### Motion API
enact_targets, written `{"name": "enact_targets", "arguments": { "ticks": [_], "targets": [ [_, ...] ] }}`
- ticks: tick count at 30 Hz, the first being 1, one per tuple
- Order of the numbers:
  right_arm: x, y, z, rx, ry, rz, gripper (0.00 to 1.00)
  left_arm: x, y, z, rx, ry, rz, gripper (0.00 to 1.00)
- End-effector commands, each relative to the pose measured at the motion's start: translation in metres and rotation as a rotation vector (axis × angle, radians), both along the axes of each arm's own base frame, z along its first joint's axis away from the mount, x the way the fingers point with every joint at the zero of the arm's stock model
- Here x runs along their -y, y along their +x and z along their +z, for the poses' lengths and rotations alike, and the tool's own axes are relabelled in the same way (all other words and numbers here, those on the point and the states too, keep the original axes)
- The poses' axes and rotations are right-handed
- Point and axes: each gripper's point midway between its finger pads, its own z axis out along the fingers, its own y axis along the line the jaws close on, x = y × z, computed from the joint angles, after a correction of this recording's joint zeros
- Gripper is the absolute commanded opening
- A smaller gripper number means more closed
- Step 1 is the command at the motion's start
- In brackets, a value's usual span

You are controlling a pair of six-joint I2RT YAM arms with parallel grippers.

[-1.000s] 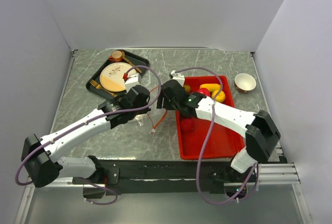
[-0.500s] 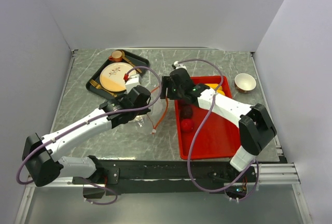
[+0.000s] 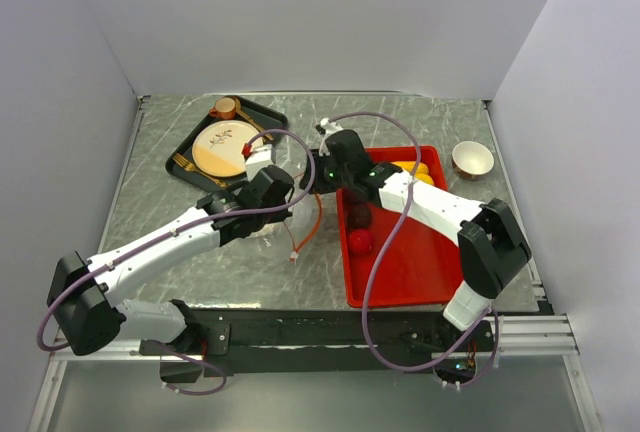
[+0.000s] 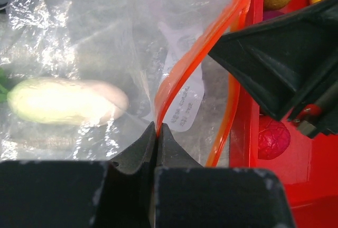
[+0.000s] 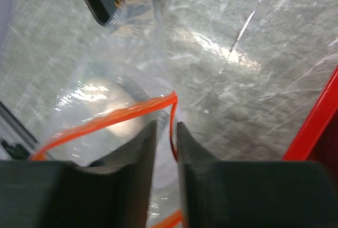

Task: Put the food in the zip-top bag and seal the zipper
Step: Adjust the zipper food storage bag at the center of the board.

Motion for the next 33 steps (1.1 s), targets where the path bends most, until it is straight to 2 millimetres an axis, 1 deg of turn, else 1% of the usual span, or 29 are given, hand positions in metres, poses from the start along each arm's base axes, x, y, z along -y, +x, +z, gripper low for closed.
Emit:
{"name": "enact_targets", "arguments": {
  "ticks": [1,2,3,4,5,6,8,9,10,11,12,13,14,16,17,18,19,20,21,22,25,26,27,28,29,30,31,32,33],
  "targets": [
    [-0.006,0.003,-0.001,0.015,-0.004,0.019,0.23,0.005,0.003,0.012,0.022,-0.030,-0.006,0.01],
    [-0.005,0.005,-0.003,0.016,-0.014,0.006,0.12,0.005,0.004,0.012,0.021,-0.032,-0.006,0.01],
    [-0.002,0.008,-0.002,0.023,-0.020,-0.016,0.08,0.005,0.004,0.012,0.020,-0.032,-0.003,0.01],
    [0.001,0.011,-0.001,0.034,-0.034,-0.048,0.06,0.001,0.004,0.011,0.018,-0.022,0.013,0.01],
    [0.016,0.021,-0.001,0.053,-0.078,-0.155,0.00,0.001,0.004,0.009,0.012,-0.017,0.021,0.01],
    [0.027,0.029,0.002,0.068,-0.106,-0.240,0.00,0.000,0.004,0.008,0.009,-0.013,0.026,0.01],
    [0.042,0.034,0.006,0.073,-0.119,-0.352,0.00,0.000,0.004,0.005,-0.002,-0.004,0.029,0.01],
    [0.057,0.041,0.009,0.107,-0.152,-0.450,0.00,0.000,0.003,0.004,-0.007,-0.003,0.028,0.01],
    [0.061,0.042,0.011,0.112,-0.153,-0.486,0.00,0.001,0.003,0.003,-0.010,-0.005,0.025,0.01],
    [0.068,0.041,0.008,0.094,-0.171,-0.526,0.00,0.003,0.002,0.001,-0.018,-0.010,0.016,0.01],
    [0.069,0.045,0.015,0.101,-0.165,-0.554,0.00,0.004,0.002,0.000,-0.021,-0.013,0.012,0.01],
    [0.066,0.045,0.016,0.099,-0.161,-0.542,0.00,0.005,0.001,-0.001,-0.025,-0.015,0.010,0.01],
    [0.064,0.045,0.012,0.092,-0.175,-0.522,0.00,0.006,0.000,-0.003,-0.032,-0.019,0.007,0.01],
    [0.051,0.042,0.012,0.088,-0.157,-0.462,0.00,0.008,0.000,-0.004,-0.033,-0.026,0.002,0.01],
    [0.046,0.042,0.016,0.100,-0.133,-0.445,0.02,0.009,0.000,-0.004,-0.034,-0.029,0.000,0.01],
    [0.043,0.038,0.011,0.096,-0.129,-0.420,0.05,0.009,0.000,-0.004,-0.032,-0.031,0.000,0.01],
    [0.038,0.034,0.011,0.095,-0.111,-0.384,0.09,0.009,0.000,-0.003,-0.032,-0.031,0.000,0.01],
    [0.032,0.034,0.024,0.123,-0.061,-0.363,0.12,0.009,0.001,-0.002,-0.030,-0.032,0.002,0.01],
    [0.032,0.029,0.018,0.118,-0.054,-0.342,0.17,0.008,0.001,-0.002,-0.026,-0.030,0.008,0.01],
    [0.027,0.026,0.026,0.127,-0.024,-0.317,0.27,0.008,0.002,-0.001,-0.024,-0.030,0.010,0.01],
    [0.026,0.023,0.035,0.116,-0.005,-0.308,0.44,0.010,0.003,-0.001,-0.021,-0.033,0.004,0.01],
    [0.035,0.016,0.029,0.074,-0.049,-0.318,0.45,0.010,0.003,-0.002,-0.024,-0.031,0.003,0.01],
    [0.039,0.017,0.042,0.073,-0.045,-0.337,0.47,0.009,0.003,-0.002,-0.024,-0.030,0.010,0.01],
    [0.049,0.016,0.053,0.070,-0.036,-0.367,0.55,0.008,0.002,-0.003,-0.026,-0.028,0.013,0.01],
    [0.062,0.008,0.050,0.052,-0.071,-0.388,0.60,0.008,0.002,-0.003,-0.025,-0.030,0.014,0.01],
    [0.070,0.005,0.051,0.051,-0.073,-0.401,0.63,0.007,0.002,-0.003,-0.024,-0.028,0.016,0.01],
    [0.081,-0.001,0.065,0.062,-0.044,-0.427,0.67,0.007,0.003,-0.004,-0.019,-0.028,0.019,0.01],
    [0.093,-0.009,0.053,0.041,-0.071,-0.445,0.70,0.007,0.004,-0.004,-0.016,-0.030,0.017,0.01],
    [0.101,-0.013,0.051,0.036,-0.073,-0.461,0.73,0.008,0.004,-0.004,-0.016,-0.027,0.016,0.01]
  ]
}}
